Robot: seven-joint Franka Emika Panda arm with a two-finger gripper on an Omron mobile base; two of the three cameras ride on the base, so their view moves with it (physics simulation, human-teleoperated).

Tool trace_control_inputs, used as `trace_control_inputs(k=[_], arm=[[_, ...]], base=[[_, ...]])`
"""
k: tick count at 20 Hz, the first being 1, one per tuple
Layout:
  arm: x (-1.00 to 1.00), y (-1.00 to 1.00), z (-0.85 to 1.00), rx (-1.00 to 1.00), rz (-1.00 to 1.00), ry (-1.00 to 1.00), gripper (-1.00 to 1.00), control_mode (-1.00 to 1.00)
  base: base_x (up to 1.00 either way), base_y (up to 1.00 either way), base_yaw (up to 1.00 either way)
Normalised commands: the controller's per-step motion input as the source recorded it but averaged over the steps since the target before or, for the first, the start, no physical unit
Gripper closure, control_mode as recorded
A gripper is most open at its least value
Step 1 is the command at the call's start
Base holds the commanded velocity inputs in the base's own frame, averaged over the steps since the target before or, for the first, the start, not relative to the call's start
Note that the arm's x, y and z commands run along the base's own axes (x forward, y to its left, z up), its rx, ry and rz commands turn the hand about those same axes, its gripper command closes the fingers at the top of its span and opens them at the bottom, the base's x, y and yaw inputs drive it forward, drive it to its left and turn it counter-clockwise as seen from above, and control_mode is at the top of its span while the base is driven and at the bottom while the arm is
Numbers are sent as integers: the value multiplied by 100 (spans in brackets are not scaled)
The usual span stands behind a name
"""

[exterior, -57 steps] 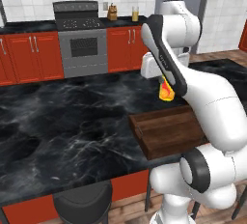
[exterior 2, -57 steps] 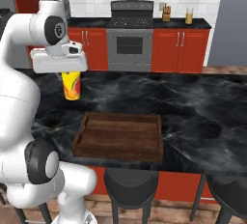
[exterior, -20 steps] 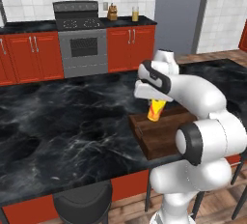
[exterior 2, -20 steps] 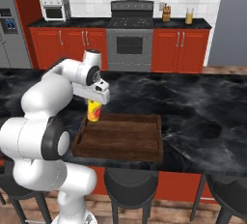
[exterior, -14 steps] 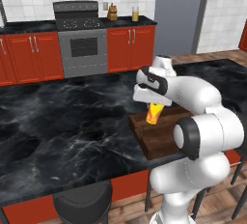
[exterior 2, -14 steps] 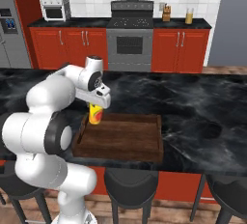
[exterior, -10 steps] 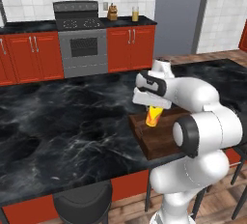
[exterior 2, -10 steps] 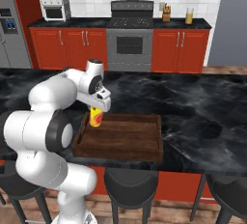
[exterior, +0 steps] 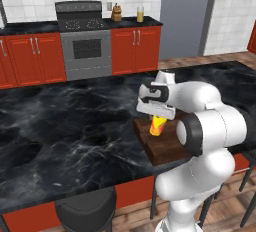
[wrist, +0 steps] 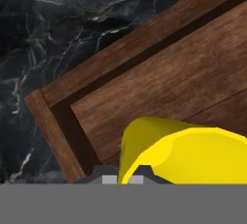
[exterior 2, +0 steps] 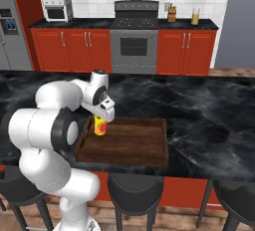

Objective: There is a tray on the dining counter. Grab the cup, mug, and pitcher and place them on the tray. The pitcher may be placed next to the tray if it cannot fit the tray.

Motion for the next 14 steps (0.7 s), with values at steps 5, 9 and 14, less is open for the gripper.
trace_control_inputs(k=[5,9,14], arm=[[13,2,-38,0,-11,0,100,-100],[8,16,-36,0,-11,0,-100,-100],[-3,4,-8,0,-14,0,-100,-100]], base=[[0,0,0],[0,0,0],[0,0,0]])
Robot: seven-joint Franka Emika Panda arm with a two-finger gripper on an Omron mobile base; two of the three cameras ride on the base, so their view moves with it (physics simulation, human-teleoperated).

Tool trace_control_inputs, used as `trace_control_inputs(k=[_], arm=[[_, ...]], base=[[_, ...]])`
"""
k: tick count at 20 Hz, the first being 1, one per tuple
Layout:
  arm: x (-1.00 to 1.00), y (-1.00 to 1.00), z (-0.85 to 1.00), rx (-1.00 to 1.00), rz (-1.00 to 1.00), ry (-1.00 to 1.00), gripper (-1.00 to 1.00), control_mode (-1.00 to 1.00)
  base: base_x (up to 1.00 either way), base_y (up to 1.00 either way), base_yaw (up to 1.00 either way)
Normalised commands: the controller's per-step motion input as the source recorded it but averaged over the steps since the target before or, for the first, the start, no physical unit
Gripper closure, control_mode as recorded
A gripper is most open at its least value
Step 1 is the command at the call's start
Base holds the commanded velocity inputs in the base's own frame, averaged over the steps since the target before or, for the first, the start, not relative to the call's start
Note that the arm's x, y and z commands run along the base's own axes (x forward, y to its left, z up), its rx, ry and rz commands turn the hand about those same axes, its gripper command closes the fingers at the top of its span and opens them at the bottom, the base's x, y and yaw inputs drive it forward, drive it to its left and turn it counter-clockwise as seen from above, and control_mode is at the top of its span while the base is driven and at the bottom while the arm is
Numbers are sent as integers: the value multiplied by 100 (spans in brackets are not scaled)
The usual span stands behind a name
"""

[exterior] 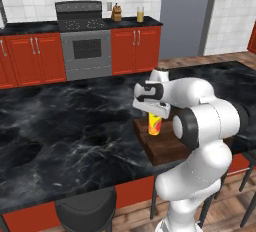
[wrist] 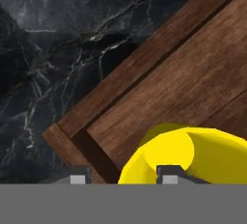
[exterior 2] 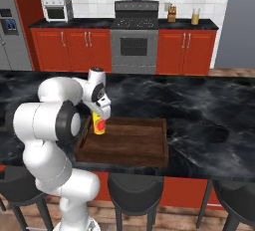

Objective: There is a tray on the dining counter. Grab the cup, mug, and pitcher and place them on the tray. The pitcher may be placed next to the tray if it cannot fit the tray.

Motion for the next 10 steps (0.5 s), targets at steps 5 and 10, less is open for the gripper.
trace_control_inputs(k=[5,10], arm=[[-36,0,1,-1,-14,-5,-100,-100],[-42,5,8,0,-13,-5,-100,-100]], base=[[0,0,0],[0,0,0]])
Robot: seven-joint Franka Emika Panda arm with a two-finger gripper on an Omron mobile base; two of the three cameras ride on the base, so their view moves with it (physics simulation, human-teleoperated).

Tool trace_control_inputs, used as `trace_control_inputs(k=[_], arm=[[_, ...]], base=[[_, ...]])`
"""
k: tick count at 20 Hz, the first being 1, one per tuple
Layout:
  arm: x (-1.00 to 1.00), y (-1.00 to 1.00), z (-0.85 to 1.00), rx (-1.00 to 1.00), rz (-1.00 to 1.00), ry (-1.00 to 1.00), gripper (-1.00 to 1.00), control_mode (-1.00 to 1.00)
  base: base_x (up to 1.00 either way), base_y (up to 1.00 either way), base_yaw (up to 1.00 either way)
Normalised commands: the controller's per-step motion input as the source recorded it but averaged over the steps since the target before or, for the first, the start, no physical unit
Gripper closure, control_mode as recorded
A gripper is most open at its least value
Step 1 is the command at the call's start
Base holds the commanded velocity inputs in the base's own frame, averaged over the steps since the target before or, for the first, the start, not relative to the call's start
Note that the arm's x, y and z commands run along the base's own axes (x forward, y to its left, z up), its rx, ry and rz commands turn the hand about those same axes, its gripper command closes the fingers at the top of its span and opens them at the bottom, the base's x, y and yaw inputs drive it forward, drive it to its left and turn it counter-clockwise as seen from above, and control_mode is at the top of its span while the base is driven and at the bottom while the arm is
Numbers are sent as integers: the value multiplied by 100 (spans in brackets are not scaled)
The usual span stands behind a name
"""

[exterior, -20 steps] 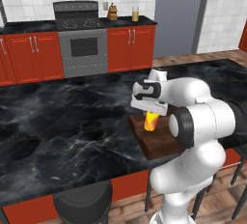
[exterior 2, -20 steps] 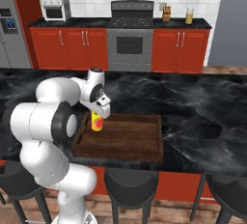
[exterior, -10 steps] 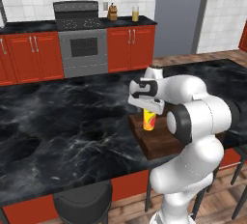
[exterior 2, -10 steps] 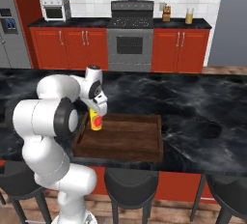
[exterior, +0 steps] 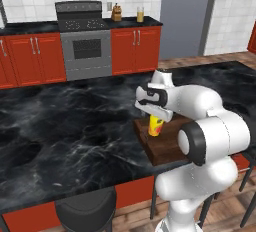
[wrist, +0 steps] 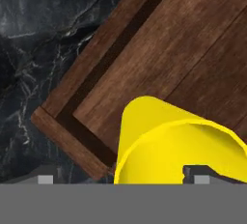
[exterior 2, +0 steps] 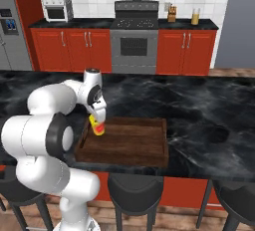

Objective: There is a tray on the dining counter. Grab the cup, mug, and pitcher and place them on the tray. The pitcher may be placed next to the tray if it cannot fit the tray.

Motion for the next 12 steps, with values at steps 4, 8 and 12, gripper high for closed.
trace_control_inputs(k=[4,8,12], arm=[[-29,20,37,-1,-10,-11,-100,-100],[-4,27,55,-3,-9,-15,-100,-100],[0,26,59,-4,-10,-14,-100,-100]], base=[[0,0,0],[0,0,0],[0,0,0]])
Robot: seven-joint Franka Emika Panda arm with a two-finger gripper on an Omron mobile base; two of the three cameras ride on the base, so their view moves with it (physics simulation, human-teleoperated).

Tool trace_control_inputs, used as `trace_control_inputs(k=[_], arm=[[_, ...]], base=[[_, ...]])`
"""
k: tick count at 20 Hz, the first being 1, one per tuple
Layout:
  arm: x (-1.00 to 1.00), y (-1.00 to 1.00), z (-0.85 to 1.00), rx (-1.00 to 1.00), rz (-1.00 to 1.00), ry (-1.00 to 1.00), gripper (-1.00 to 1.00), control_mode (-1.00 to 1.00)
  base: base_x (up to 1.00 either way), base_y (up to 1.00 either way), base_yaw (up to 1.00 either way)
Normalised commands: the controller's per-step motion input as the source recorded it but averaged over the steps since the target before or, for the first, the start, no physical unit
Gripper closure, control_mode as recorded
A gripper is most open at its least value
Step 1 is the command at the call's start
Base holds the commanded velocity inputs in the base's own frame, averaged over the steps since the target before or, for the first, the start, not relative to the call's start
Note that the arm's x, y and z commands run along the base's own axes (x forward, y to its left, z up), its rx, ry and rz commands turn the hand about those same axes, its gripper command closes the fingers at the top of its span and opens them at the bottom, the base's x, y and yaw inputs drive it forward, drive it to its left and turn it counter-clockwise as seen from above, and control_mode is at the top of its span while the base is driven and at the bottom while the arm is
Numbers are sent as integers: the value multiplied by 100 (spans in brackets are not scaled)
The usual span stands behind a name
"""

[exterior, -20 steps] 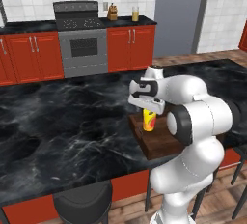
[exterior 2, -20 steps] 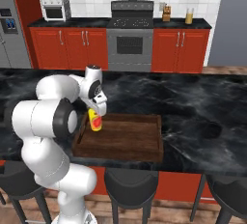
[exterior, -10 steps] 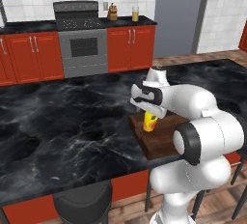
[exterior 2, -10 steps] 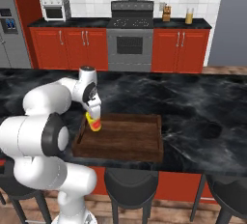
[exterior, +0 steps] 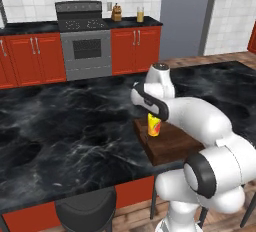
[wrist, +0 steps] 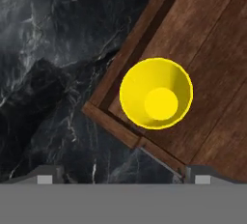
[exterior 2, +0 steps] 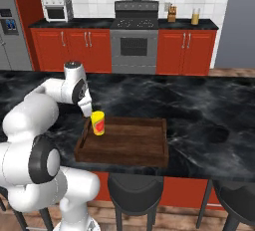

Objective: There is a tray on the dining counter. Grab the cup, mug, and pitcher and place them on the tray. The pitcher may be placed next to the tray if it cannot fit the tray.

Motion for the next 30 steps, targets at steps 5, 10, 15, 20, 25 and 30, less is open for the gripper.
trace_control_inputs(k=[5,10,15,20,25,30], arm=[[-14,8,59,-6,-7,-13,-100,-100],[-78,-17,59,-7,2,-4,-100,-100],[-100,-36,62,-1,21,0,-100,-100],[-100,-27,61,0,27,1,-100,-100],[-100,-16,36,-4,28,0,-100,-100],[-92,-5,17,-13,23,0,-100,-100]], base=[[0,0,0],[0,0,0],[0,0,0],[0,0,0],[0,0,0],[0,0,0]])
